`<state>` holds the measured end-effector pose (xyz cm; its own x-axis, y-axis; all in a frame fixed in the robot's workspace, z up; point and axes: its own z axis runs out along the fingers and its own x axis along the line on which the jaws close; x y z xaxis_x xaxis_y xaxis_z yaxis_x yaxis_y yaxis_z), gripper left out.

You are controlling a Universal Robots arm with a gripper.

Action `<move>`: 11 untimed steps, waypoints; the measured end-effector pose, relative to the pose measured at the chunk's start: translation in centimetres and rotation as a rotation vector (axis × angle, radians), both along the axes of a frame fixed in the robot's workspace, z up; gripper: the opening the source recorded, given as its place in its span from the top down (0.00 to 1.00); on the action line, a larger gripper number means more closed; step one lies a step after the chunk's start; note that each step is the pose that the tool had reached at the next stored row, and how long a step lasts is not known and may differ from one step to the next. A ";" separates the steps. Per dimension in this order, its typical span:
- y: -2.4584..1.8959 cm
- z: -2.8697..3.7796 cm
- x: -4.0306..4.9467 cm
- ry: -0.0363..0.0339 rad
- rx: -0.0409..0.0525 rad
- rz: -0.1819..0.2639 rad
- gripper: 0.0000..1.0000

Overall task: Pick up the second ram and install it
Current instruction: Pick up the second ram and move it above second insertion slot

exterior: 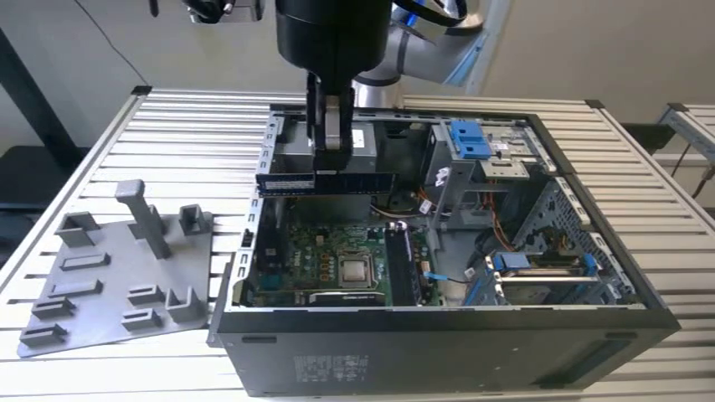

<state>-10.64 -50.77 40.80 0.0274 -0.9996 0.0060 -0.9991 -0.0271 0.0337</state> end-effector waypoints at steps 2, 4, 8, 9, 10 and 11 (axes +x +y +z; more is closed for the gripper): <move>0.00 0.00 0.49 0.0002 -0.0002 -0.003 0.86; 0.00 -0.01 1.32 0.0007 0.0000 -0.003 0.86; 0.00 -0.02 3.10 0.0022 0.0000 -0.003 0.86; 0.00 -0.02 3.49 0.0024 -0.0001 -0.003 0.86; 0.00 -0.03 3.82 0.0026 0.0000 -0.003 0.86; 0.00 -0.04 4.09 0.0026 0.0001 -0.004 0.86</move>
